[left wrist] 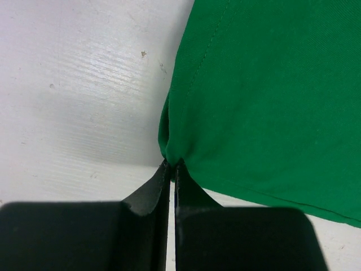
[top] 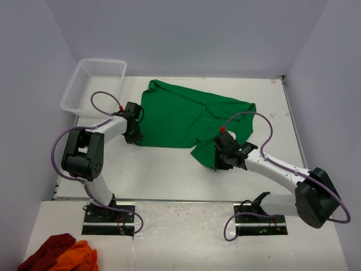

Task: Fold and stack the t-shirts
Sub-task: Flatten out the tshirt

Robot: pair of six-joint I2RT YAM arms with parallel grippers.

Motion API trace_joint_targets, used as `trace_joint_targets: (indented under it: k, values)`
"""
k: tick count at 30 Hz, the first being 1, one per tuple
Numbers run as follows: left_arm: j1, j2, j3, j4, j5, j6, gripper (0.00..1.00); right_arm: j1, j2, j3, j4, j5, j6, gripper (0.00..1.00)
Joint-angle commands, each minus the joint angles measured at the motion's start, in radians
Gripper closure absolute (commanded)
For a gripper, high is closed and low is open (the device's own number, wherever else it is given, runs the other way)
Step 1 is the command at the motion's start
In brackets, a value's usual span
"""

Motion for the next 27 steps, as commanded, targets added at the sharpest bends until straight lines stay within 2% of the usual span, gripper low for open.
trace_joint_targets:
  k: [1, 8, 14, 21, 27]
  values:
    - [0.014, -0.010, -0.042, 0.015, 0.014, 0.004, 1.00, 0.006, -0.011, 0.043, -0.043, 0.065, 0.000, 1.00]
    - [0.011, -0.243, -0.080, 0.018, 0.045, 0.043, 1.00, -0.013, 0.024, 0.263, -0.158, 0.241, -0.079, 1.00]
    - [0.006, -0.430, -0.051, 0.015, 0.045, 0.095, 1.00, -0.098, 0.005, 0.507, -0.252, 0.332, -0.187, 1.00]
    - [0.006, -0.518, 0.139, -0.011, 0.037, 0.162, 1.00, -0.196, -0.003, 0.826, -0.347, 0.411, -0.340, 1.00]
    - [0.006, -0.552, 0.376, -0.035, 0.034, 0.210, 1.00, -0.217, 0.052, 1.209, -0.459, 0.488, -0.443, 1.00]
